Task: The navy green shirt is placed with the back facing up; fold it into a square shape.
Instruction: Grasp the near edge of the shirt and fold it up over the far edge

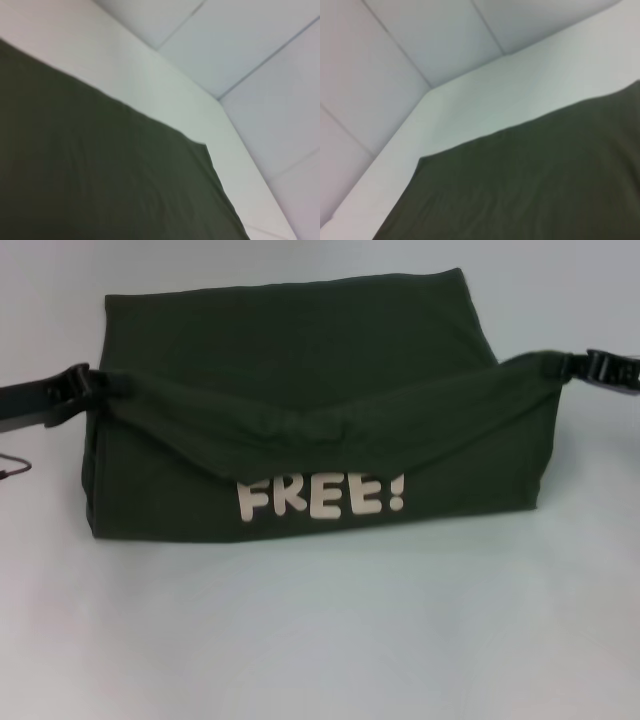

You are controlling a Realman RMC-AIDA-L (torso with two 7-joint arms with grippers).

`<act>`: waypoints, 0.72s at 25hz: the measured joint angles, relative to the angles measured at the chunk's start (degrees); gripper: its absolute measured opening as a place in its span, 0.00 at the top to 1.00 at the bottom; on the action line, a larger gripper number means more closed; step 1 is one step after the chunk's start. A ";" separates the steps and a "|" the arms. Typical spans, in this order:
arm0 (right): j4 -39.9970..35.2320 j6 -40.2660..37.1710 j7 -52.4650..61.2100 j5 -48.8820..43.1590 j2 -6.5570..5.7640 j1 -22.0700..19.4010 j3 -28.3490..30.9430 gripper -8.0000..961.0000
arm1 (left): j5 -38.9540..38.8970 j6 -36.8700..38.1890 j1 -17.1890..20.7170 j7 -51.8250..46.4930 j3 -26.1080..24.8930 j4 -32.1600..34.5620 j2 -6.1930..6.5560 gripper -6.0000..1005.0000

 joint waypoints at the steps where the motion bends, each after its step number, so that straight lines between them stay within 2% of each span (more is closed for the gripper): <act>1: 0.22 1.66 -0.64 0.74 0.36 0.25 -0.19 0.96 | -0.71 -1.15 -0.13 0.60 -0.03 -0.15 -0.28 0.96; 4: 1.27 5.46 -2.70 3.04 1.08 0.90 -0.73 0.96 | -4.25 -4.55 -0.20 3.36 -0.06 -0.25 -1.33 0.96; 8: 3.66 9.69 -5.52 6.19 1.33 1.65 -0.95 0.96 | -7.95 -8.65 -0.23 6.51 -0.11 -0.70 -2.32 0.96; 13: 5.58 14.74 -7.29 7.15 2.20 2.99 -1.45 0.96 | -10.65 -12.90 -0.78 10.56 -0.11 -3.17 -2.74 0.96; 16: 6.70 17.81 -9.94 8.96 3.27 3.65 -1.56 0.96 | -12.03 -14.62 -1.04 12.94 -0.18 -4.40 -3.23 0.96; 18: 7.20 19.99 -11.51 10.03 3.92 3.95 -1.57 0.96 | -13.72 -17.44 -1.43 16.02 -0.13 -4.77 -4.45 0.97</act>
